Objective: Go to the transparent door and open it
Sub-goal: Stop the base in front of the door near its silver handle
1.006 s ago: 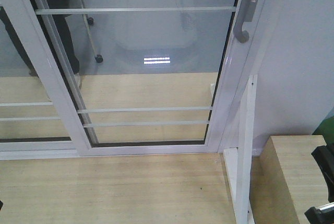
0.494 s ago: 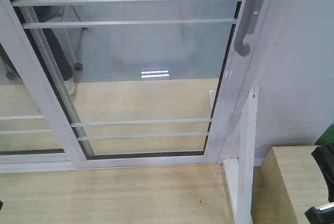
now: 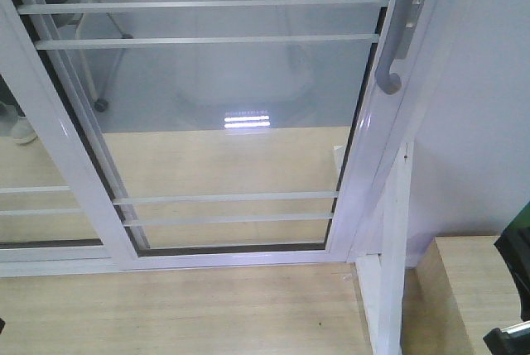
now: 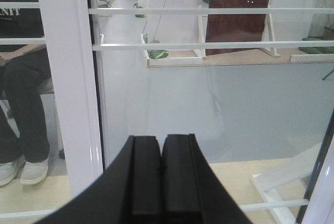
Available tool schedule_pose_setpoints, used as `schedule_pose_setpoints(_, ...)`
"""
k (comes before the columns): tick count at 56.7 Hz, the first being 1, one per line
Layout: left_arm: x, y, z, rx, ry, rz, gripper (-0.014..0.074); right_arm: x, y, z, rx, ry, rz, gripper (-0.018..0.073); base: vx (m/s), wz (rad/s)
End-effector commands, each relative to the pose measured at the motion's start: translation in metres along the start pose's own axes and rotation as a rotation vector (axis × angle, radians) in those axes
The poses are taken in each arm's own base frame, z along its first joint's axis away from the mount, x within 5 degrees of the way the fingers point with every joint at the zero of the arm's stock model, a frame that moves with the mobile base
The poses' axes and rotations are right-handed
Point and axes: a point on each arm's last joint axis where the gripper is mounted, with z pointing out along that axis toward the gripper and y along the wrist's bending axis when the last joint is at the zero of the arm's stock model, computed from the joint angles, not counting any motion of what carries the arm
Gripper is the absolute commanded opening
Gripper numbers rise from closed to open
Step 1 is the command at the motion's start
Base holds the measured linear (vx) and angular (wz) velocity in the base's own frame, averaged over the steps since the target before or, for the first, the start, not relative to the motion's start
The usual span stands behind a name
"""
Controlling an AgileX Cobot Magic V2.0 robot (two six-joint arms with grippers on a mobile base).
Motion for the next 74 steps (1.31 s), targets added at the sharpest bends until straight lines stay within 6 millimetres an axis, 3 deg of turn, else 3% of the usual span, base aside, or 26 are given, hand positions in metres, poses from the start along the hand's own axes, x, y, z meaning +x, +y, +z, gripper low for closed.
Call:
schedule_pose_setpoints(1, -0.0057, -0.0004, -0.0008, 0.008, -0.093, -0.014, 0.0003, -0.0070, 0.0004, 0.0002, -0.003, -0.075, -0.012, 0.0001, 0.00, 0.00)
schedule_pose_setpoints(61, -0.0057, -0.0004, -0.0008, 0.008, -0.093, -0.014, 0.0003, -0.0048, 0.0002, 0.0003, 0.000, -0.051, -0.013, 0.0001, 0.00, 0.00)
schedule_pose_setpoints(74, -0.0114, -0.0004, -0.0015, 0.009, -0.157, -0.014, 0.0003, -0.0107, 0.0008, -0.0002, -0.007, -0.116, -0.016, 0.0001, 0.00, 0.00)
